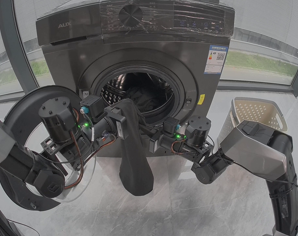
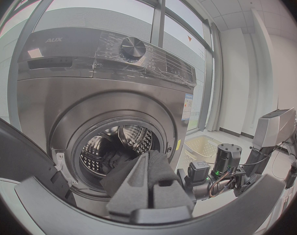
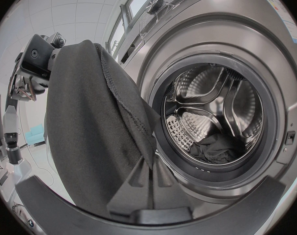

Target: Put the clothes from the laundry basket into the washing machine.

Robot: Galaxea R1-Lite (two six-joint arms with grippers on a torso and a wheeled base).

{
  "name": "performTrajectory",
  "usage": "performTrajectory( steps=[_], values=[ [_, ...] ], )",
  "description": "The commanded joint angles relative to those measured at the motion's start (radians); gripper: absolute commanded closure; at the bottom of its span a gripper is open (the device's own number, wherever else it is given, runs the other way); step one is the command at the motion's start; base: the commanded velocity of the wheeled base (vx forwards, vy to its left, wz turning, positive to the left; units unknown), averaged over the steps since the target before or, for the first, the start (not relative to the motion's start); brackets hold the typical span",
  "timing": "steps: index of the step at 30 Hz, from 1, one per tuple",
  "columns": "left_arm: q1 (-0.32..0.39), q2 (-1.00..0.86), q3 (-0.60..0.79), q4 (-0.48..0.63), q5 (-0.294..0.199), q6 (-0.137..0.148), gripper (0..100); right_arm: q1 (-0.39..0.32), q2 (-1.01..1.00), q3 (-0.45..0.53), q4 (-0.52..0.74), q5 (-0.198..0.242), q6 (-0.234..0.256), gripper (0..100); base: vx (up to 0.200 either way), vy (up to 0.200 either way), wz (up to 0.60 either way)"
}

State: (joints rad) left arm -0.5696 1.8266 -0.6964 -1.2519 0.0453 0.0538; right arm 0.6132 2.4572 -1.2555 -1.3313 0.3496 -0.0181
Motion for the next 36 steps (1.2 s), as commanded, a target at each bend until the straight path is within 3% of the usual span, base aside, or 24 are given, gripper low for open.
performTrajectory(
  steps=[1, 7, 8, 11, 17, 21, 36],
  values=[
    [0.005, 0.002, 0.001, -0.018, -0.019, -0.009, 100, -0.004, -0.063, 0.068, -0.016, -0.001, 0.0, 100, 0.0, 0.0, 0.0],
    [0.017, 0.016, 0.006, -0.04, -0.018, -0.003, 100, -0.006, -0.228, 0.254, -0.019, -0.014, -0.002, 100, 0.0, 0.0, 0.0],
    [0.017, 0.016, 0.006, -0.04, -0.018, -0.003, 0, -0.006, -0.228, 0.254, -0.019, -0.014, -0.002, 100, 0.0, 0.0, 0.0],
    [0.023, 0.019, 0.009, -0.043, -0.019, -0.012, 0, -0.007, -0.304, 0.309, -0.017, -0.031, -0.002, 100, 0.0, 0.0, 0.0],
    [0.046, 0.043, 0.04, -0.044, -0.016, -0.011, 0, -0.018, -0.399, 0.306, 0.009, -0.046, -0.003, 100, 0.0, 0.0, 0.0],
    [0.048, 0.088, 0.081, -0.084, -0.01, -0.011, 0, -0.02, -0.408, 0.304, 0.009, -0.089, -0.003, 100, 0.0, 0.0, 0.0],
    [0.076, 0.155, 0.176, -0.193, -0.018, 0.003, 0, -0.035, -0.405, 0.297, 0.021, -0.107, -0.003, 100, 0.0, 0.0, 0.0]
  ],
)
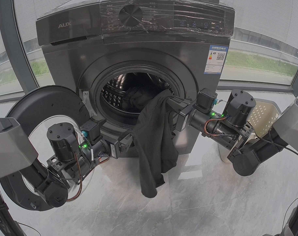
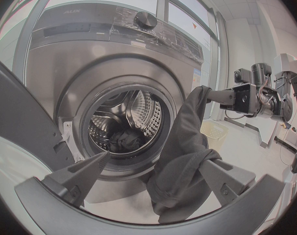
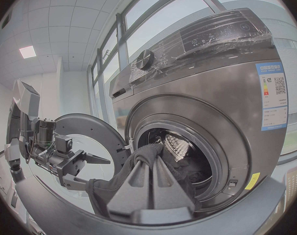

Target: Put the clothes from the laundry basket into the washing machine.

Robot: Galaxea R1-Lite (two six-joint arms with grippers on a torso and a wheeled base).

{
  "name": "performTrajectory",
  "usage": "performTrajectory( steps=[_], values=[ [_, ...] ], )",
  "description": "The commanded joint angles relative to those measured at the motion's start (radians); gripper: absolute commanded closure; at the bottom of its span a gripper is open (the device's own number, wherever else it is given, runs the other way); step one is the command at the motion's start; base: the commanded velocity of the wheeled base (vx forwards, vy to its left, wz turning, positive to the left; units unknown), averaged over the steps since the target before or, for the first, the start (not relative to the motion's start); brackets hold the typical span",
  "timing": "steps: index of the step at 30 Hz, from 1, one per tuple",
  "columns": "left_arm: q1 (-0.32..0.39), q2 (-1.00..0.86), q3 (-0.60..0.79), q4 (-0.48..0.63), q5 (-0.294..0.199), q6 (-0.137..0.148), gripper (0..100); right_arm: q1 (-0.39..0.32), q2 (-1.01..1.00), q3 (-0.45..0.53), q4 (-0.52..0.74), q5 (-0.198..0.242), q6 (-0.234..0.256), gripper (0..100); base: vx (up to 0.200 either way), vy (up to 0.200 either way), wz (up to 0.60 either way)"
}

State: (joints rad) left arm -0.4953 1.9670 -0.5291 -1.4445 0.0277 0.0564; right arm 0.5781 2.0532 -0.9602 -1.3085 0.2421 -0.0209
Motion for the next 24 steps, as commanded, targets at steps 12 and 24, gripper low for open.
performTrajectory(
  steps=[12, 24],
  values=[
    [0.006, -0.019, 0.136, -0.097, -0.003, 0.025, 0, -0.021, 0.027, -0.014, 0.023, -0.026, -0.001, 100, 0.0, 0.0, 0.0],
    [0.017, -0.051, 0.153, -0.099, -0.018, 0.025, 0, -0.067, 0.028, -0.012, 0.015, -0.03, 0.001, 100, 0.0, 0.0, 0.0]
  ],
)
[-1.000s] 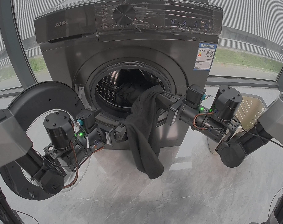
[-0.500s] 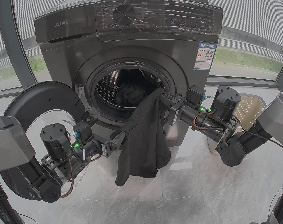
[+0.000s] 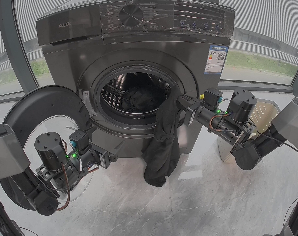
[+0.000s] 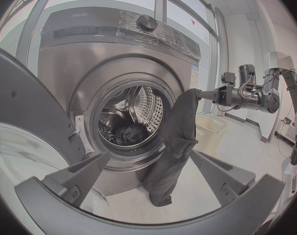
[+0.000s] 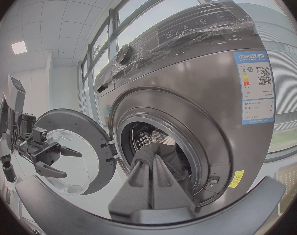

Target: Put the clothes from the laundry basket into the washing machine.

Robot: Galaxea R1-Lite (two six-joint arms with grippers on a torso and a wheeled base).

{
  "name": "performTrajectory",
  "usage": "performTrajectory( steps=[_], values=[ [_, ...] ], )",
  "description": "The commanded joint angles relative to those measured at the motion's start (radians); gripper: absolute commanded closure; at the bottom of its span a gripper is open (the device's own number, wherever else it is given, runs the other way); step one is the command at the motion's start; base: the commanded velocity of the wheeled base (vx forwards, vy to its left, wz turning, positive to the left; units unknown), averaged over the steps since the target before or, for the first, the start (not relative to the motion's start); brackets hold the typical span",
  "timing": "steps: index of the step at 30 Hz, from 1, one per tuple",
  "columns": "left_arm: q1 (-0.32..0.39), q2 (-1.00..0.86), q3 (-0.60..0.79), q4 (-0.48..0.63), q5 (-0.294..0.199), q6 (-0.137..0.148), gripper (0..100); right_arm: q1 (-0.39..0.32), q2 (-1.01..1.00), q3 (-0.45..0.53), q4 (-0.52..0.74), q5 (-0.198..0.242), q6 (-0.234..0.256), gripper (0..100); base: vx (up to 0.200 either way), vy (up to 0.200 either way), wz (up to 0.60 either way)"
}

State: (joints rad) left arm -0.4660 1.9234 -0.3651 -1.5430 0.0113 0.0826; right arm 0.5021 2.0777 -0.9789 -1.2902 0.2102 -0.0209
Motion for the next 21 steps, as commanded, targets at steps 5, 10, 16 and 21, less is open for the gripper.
performTrajectory(
  steps=[5, 10, 16, 21],
  values=[
    [-0.088, 0.006, -0.095, 0.014, -0.002, -0.003, 0, 0.05, 0.007, -0.001, 0.006, -0.011, -0.001, 100, 0.0, 0.0, 0.0],
    [-0.128, 0.055, -0.196, 0.043, -0.017, -0.003, 0, 0.073, 0.019, 0.002, 0.005, -0.037, -0.001, 100, 0.0, 0.0, 0.0],
    [-0.165, 0.121, -0.296, 0.046, -0.033, -0.004, 0, 0.078, 0.021, 0.002, 0.006, -0.037, -0.001, 100, 0.0, 0.0, 0.0],
    [-0.177, 0.154, -0.33, 0.047, -0.047, -0.004, 0, 0.079, 0.021, 0.0, 0.006, -0.037, -0.001, 100, 0.0, 0.0, 0.0]
  ],
)
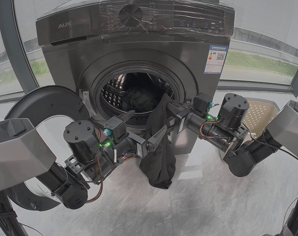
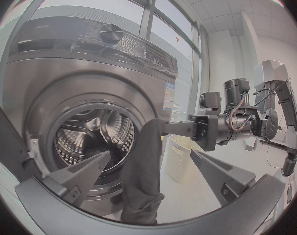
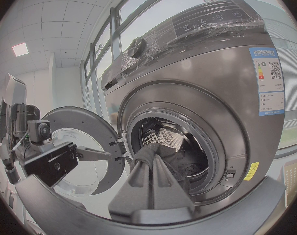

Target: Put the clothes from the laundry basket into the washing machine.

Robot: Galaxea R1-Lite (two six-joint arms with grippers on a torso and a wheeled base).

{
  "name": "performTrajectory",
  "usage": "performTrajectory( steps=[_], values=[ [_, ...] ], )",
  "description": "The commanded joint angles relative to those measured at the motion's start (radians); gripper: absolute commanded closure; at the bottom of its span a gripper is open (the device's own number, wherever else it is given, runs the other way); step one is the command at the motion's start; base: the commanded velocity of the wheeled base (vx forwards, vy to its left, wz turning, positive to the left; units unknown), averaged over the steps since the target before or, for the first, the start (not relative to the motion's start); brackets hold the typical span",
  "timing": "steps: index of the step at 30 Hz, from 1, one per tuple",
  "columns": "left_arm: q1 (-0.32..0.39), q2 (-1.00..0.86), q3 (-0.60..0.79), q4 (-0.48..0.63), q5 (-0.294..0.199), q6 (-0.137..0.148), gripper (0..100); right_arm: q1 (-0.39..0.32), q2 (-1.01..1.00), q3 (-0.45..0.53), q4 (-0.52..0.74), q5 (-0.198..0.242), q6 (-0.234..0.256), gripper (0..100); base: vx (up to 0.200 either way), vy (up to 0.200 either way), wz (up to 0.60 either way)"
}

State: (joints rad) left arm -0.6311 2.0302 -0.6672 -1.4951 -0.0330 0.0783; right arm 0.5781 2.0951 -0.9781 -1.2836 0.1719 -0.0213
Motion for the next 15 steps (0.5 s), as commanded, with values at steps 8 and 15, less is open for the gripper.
performTrajectory(
  steps=[8, 15],
  values=[
    [-0.007, 0.127, -0.126, 0.041, 0.004, 0.011, 0, 0.032, 0.003, -0.002, 0.001, -0.005, 0.0, 100, 0.0, 0.0, 0.0],
    [0.017, 0.168, -0.215, 0.064, 0.021, 0.02, 100, 0.036, 0.003, 0.002, 0.0, -0.005, 0.0, 100, 0.0, 0.0, 0.0]
  ],
)
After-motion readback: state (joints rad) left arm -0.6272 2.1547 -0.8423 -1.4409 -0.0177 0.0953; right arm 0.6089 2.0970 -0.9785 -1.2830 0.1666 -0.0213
